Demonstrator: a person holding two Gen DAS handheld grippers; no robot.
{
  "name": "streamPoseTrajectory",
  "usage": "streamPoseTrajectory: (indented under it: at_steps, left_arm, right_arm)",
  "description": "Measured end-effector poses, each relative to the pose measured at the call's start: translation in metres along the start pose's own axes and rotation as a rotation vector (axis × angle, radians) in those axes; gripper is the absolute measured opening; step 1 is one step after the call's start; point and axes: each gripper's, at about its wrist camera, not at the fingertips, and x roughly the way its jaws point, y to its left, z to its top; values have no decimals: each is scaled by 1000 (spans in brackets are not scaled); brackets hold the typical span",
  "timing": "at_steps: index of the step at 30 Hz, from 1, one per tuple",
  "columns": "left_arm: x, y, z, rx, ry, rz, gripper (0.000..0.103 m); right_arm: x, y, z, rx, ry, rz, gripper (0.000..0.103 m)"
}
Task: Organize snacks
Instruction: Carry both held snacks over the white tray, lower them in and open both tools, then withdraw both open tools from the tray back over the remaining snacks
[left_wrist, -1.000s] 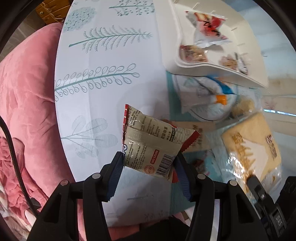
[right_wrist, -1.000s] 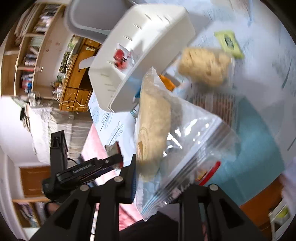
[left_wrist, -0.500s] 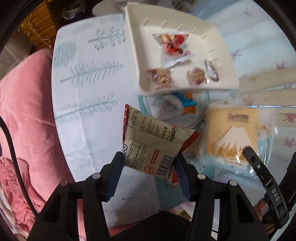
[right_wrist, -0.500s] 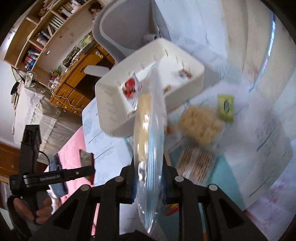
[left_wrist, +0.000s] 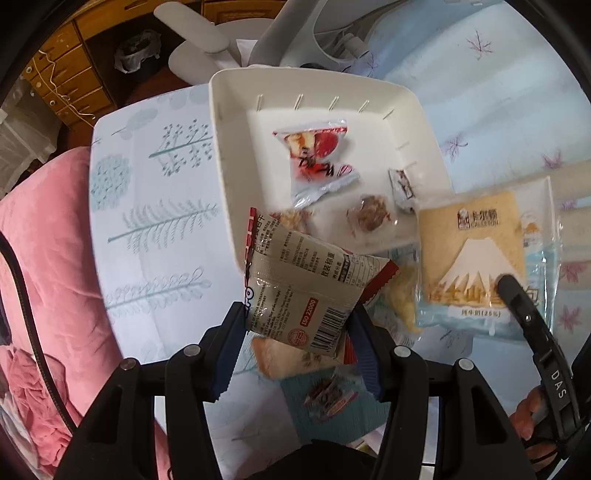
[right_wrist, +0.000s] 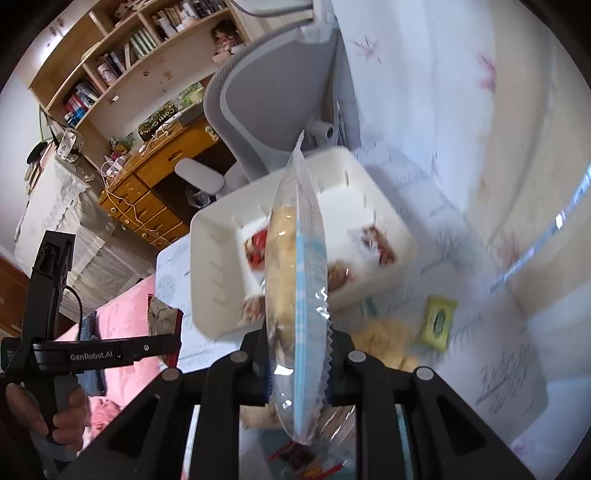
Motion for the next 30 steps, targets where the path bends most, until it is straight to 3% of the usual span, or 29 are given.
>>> streamPoseTrajectory:
  at_steps: [8, 17, 22, 23, 26, 30]
  left_arm:
    - [29, -6, 24, -27, -9, -24, 55]
    - [49, 2, 40, -71, -56, -74, 56]
    - [52, 8, 47, -96, -82, -81, 71]
    - [52, 9, 48, -100, -82, -82, 71]
    - [53, 11, 48, -107, -77, -85, 73]
    - [50, 12, 44, -95, -80, -93, 73]
  right_arm:
    - [32, -4, 27, -118, -45, -46, 19]
    - [59, -5, 42, -193, -79, -7, 20]
    - [72, -5, 47, -193, -65, -4, 21]
    - [74, -5, 47, -193, -63, -12, 22]
    - [77, -6, 47, -188, -44, -28, 45]
    - [72, -9, 45, -162, -47, -39, 47]
